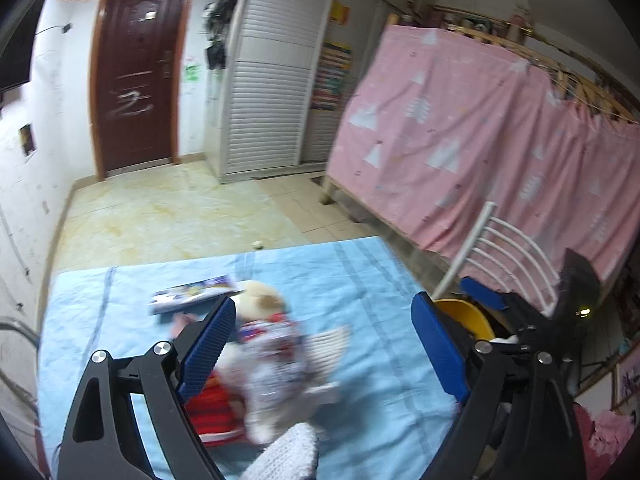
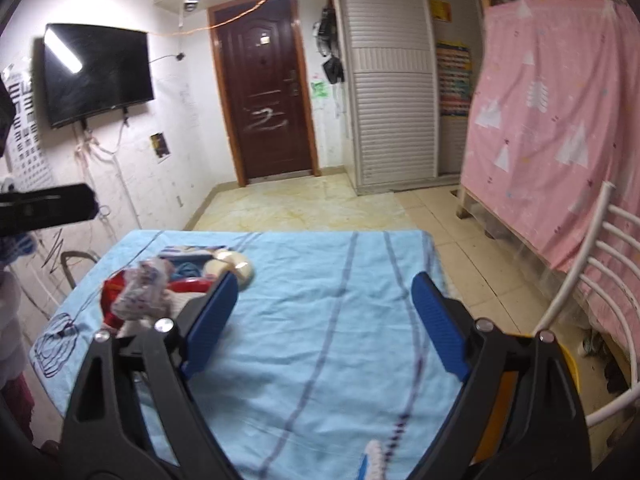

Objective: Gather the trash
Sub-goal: 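Grasp the red knit hat with the left tool while the right grasps the wrapper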

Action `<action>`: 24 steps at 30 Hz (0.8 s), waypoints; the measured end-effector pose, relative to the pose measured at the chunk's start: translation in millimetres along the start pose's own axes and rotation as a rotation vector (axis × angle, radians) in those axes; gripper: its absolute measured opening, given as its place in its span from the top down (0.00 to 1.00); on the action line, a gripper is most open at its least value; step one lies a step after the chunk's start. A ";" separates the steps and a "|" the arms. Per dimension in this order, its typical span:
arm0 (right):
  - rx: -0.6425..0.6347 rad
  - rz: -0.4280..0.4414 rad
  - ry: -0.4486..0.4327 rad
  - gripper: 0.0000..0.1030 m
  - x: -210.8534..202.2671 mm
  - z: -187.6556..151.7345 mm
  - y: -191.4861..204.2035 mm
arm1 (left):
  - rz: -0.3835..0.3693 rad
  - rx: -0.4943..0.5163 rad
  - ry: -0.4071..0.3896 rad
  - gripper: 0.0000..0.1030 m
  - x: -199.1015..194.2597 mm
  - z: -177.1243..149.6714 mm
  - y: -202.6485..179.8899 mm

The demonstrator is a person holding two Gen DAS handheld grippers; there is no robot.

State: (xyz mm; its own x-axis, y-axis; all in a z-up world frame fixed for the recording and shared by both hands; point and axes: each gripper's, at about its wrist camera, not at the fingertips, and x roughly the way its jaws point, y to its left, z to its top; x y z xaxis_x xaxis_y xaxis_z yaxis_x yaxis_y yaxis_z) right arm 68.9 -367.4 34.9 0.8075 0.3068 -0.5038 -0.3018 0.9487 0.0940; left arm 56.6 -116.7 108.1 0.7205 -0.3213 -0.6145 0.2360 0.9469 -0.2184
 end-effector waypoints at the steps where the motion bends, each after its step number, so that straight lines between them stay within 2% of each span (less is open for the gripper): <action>1: -0.012 0.009 0.003 0.17 2.2 1.3 7.6 | 0.014 -0.009 0.005 0.22 -0.8 -2.0 10.2; 6: -0.052 0.025 0.005 0.12 11.3 5.9 33.0 | 0.089 -0.070 0.026 0.22 1.8 -20.0 56.4; 11: -0.061 0.045 0.010 0.11 19.4 7.6 51.6 | 0.110 -0.124 0.061 0.22 8.3 -39.9 96.5; 15: -0.086 0.072 0.014 0.10 24.9 10.0 69.2 | 0.090 -0.138 0.080 0.22 12.2 -55.7 115.8; 22: -0.128 0.120 0.027 0.10 34.6 13.6 97.3 | 0.034 -0.125 0.114 0.22 30.0 -73.5 112.2; 24: -0.138 0.131 0.033 0.10 37.2 14.2 103.9 | 0.009 -0.124 0.127 0.25 35.5 -78.2 111.5</action>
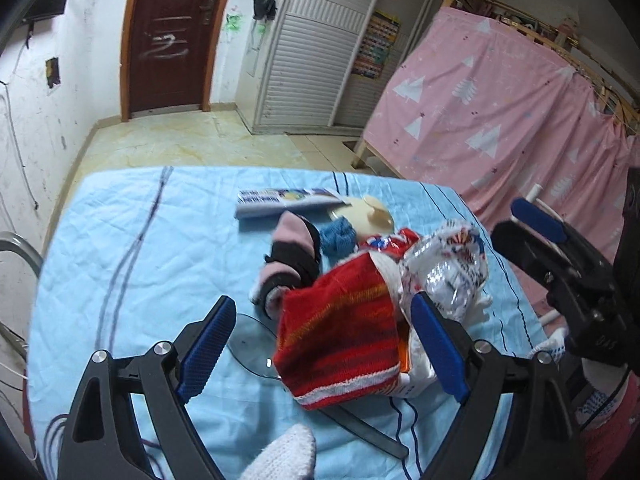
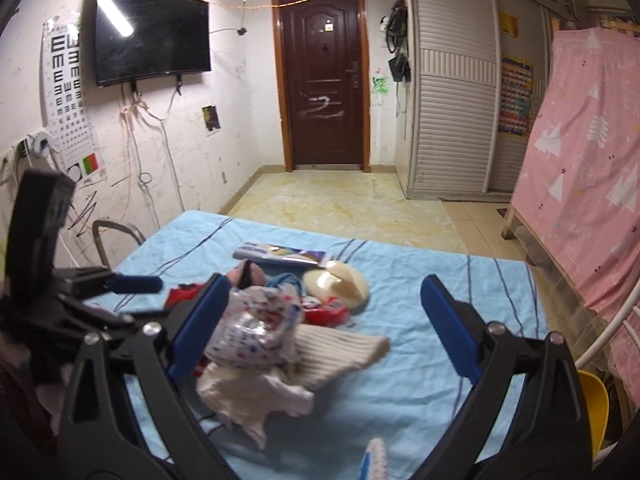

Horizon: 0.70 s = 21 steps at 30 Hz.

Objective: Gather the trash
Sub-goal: 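Grasp the red knit hat with the left tool while the right grasps the wrapper, then carry the hat and wrapper to the yellow bucket and release both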

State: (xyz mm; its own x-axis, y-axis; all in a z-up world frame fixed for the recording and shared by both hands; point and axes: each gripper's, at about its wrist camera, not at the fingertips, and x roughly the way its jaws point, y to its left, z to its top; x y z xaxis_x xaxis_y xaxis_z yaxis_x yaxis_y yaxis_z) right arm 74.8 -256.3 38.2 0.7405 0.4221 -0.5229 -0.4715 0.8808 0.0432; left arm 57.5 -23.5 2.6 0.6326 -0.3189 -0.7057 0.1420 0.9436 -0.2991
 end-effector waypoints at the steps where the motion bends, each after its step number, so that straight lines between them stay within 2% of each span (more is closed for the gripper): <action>1: -0.004 0.002 0.004 0.10 1.4 -0.2 2.3 | -0.006 0.000 0.006 0.34 3.7 -2.3 -0.2; 2: -0.008 0.006 0.007 0.10 2.4 -0.7 4.9 | -0.013 0.003 0.015 0.48 6.5 -4.0 -0.8; 3: -0.015 0.010 0.014 0.10 4.9 -0.7 7.9 | -0.015 0.008 0.022 0.53 9.3 -6.4 -1.6; 5: -0.027 0.015 0.031 0.10 10.5 -1.2 13.6 | -0.018 0.015 0.023 0.76 12.6 -10.2 -2.2; 8: -0.032 0.028 0.054 0.10 18.1 -2.7 18.6 | -0.029 0.010 0.010 0.86 10.5 -12.9 -2.0; 13: -0.068 0.040 0.094 0.12 26.7 -7.2 28.4 | -0.026 0.005 -0.045 0.88 -9.0 -13.5 0.0; 15: -0.077 0.036 0.121 0.21 31.8 -9.3 31.4 | -0.025 0.006 -0.061 0.88 -17.0 -13.4 1.2; 19: -0.074 0.038 0.178 0.51 42.3 -15.7 31.6 | -0.014 -0.004 -0.081 0.88 -27.9 -12.8 5.5; 21: -0.077 0.034 0.180 0.59 42.2 -18.4 32.3 | -0.006 -0.007 -0.089 0.88 -31.3 -12.1 6.8</action>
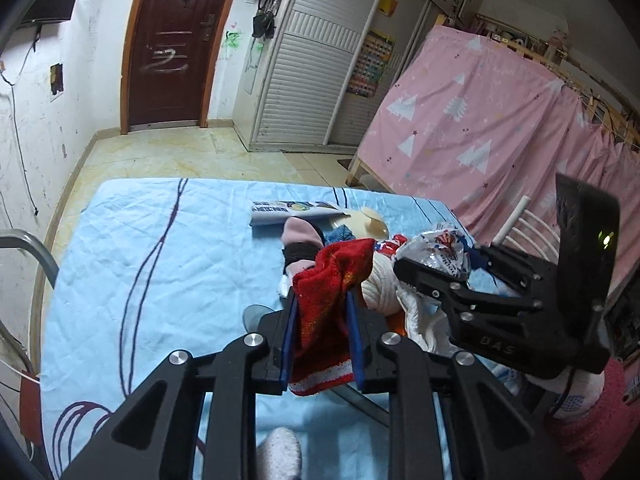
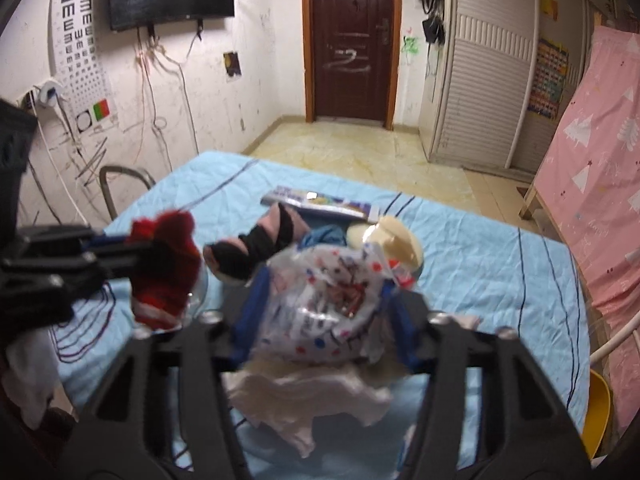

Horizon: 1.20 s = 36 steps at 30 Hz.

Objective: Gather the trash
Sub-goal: 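Carry the hat and wrapper to the yellow bucket and release both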

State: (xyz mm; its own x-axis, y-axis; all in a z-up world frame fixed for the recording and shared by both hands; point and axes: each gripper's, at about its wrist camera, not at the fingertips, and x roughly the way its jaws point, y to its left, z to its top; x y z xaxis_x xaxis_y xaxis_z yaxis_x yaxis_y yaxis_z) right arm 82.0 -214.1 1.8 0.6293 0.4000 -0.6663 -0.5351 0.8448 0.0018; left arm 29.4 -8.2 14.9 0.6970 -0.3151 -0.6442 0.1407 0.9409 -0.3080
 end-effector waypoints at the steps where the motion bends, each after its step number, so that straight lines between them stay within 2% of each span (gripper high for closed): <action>1: 0.005 0.003 -0.008 0.61 -1.9 -0.7 -0.6 | 0.004 0.000 -0.004 0.88 -1.7 1.1 1.3; 10: 0.062 0.000 -0.135 0.61 -41.6 5.3 -19.0 | 0.014 0.019 -0.041 0.87 -18.2 9.7 -8.3; 17: 0.131 -0.023 -0.179 0.61 -62.9 -1.9 -49.9 | 0.015 0.061 -0.053 0.87 -21.5 15.6 -31.9; 27: 0.281 -0.109 -0.244 0.61 -97.7 -32.8 -122.1 | -0.016 0.159 -0.073 0.87 -19.7 30.3 -94.5; 36: 0.389 -0.184 -0.266 0.61 -121.3 -67.1 -183.3 | -0.060 0.243 -0.056 0.87 3.7 35.5 -155.5</action>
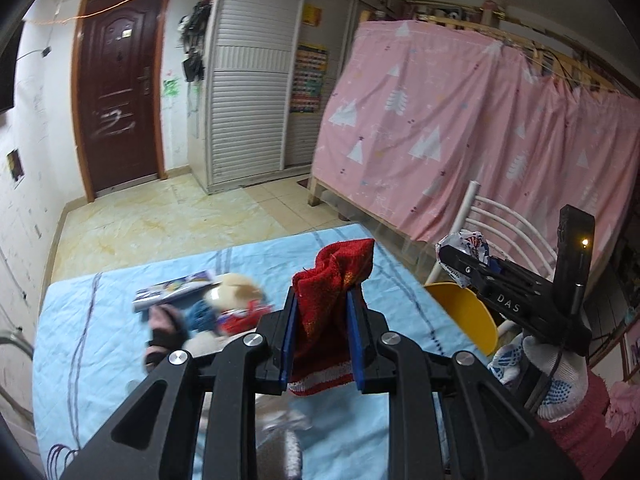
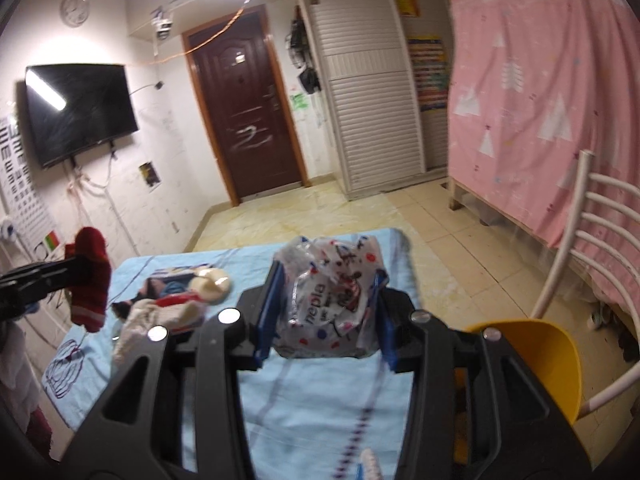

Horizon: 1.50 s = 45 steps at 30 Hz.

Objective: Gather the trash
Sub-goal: 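Carry the hat and wrapper to the yellow bucket and release both, then grasp the pink-black sock with the left tool while the right grasps the white cloth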

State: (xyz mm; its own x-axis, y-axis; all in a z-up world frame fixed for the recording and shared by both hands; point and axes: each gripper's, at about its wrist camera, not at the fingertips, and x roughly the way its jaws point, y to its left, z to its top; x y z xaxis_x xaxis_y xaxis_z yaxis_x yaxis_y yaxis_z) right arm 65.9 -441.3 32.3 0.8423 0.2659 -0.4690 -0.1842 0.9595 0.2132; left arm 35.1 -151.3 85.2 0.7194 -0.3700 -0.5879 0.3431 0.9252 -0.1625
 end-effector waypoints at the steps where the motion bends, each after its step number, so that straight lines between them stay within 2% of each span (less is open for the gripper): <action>1: 0.009 -0.009 -0.003 0.61 0.2 -0.1 -4.7 | -0.007 0.009 0.005 0.87 4.4 4.6 -7.4; 8: 0.061 -0.073 -0.018 0.60 -11.2 -5.8 -53.8 | -0.055 0.053 0.034 0.87 34.1 15.1 -50.3; 19: 0.133 -0.172 0.010 0.59 -6.1 -22.8 -128.6 | -0.149 0.083 0.084 0.87 95.6 34.5 -117.7; 21: 0.142 -0.194 0.017 0.50 -3.4 -25.2 -139.3 | -0.165 0.087 0.097 0.87 108.9 37.5 -130.6; 22: 0.150 -0.214 0.014 0.38 -3.1 -27.0 -145.2 | -0.174 0.090 0.107 0.87 116.3 38.5 -138.2; 23: 0.160 -0.231 0.006 0.32 -3.7 -29.0 -150.8 | -0.179 0.094 0.116 0.87 122.2 39.6 -145.1; 30: 0.225 -0.268 -0.022 0.31 -12.9 -36.5 -174.8 | -0.208 0.131 0.165 0.87 165.1 44.8 -193.8; 34: 0.240 -0.304 -0.047 0.26 -23.9 -36.5 -184.4 | -0.231 0.146 0.183 0.87 183.8 45.2 -212.4; 36: 0.250 -0.308 -0.056 0.25 -28.7 -36.0 -188.9 | -0.235 0.147 0.191 0.85 192.8 46.2 -219.3; 39: 0.255 -0.318 -0.067 0.25 -36.3 -34.4 -191.9 | -0.250 0.142 0.199 0.64 202.9 44.5 -224.7; 40: 0.254 -0.319 -0.067 0.24 -37.0 -32.8 -192.7 | -0.249 0.142 0.199 0.53 203.9 43.8 -225.7; 41: 0.253 -0.322 -0.069 0.22 -38.8 -32.6 -192.4 | -0.249 0.141 0.197 0.48 204.7 43.1 -226.4; 45: 0.248 -0.321 -0.069 0.21 -41.1 -29.6 -190.3 | -0.237 0.122 0.206 0.46 206.8 39.2 -222.2</action>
State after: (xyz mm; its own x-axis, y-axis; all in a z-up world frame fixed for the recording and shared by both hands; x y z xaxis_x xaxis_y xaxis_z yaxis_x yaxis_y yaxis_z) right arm 51.3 -632.0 -14.3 0.8705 -0.0583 -0.4887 0.2141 0.9390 0.2692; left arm 131.3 -436.6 30.8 0.4779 -0.5368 -0.6953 0.5645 0.7941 -0.2251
